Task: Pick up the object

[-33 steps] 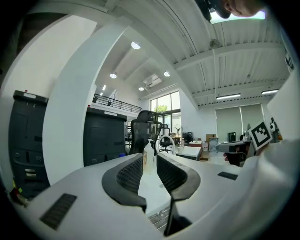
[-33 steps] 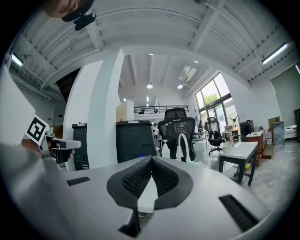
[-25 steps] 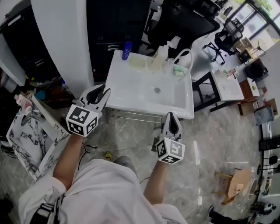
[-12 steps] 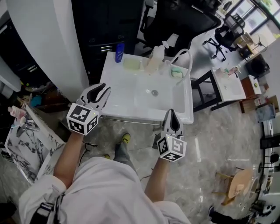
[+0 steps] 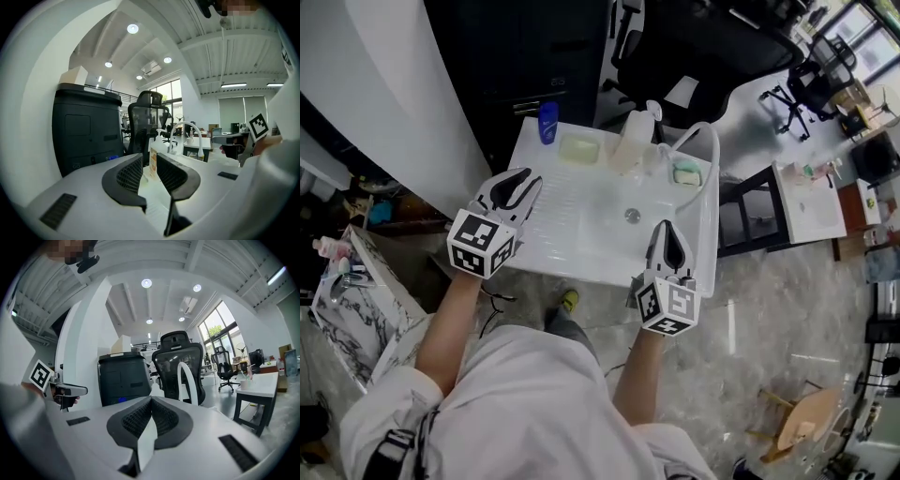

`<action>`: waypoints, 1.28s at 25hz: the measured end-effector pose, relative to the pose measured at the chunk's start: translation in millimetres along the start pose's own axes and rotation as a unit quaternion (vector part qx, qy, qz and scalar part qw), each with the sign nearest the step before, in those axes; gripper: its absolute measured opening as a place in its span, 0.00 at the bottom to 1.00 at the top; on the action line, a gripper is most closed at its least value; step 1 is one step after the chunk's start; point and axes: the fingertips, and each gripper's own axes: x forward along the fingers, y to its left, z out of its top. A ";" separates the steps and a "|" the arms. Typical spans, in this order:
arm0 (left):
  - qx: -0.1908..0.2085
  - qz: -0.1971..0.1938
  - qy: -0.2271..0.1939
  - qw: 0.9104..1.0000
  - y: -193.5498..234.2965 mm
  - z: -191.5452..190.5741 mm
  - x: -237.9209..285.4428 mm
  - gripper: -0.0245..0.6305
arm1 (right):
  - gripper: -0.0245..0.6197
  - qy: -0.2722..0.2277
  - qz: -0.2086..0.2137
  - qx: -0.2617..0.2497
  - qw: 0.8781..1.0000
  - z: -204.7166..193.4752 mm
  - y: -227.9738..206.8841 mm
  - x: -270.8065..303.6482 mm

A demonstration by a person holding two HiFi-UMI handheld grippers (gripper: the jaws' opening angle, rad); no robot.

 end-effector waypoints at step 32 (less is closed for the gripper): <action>0.202 -0.134 0.216 0.946 46.1 -110.3 194.5 0.19 | 0.05 0.072 0.047 0.031 0.996 -61.3 -9.1 175.6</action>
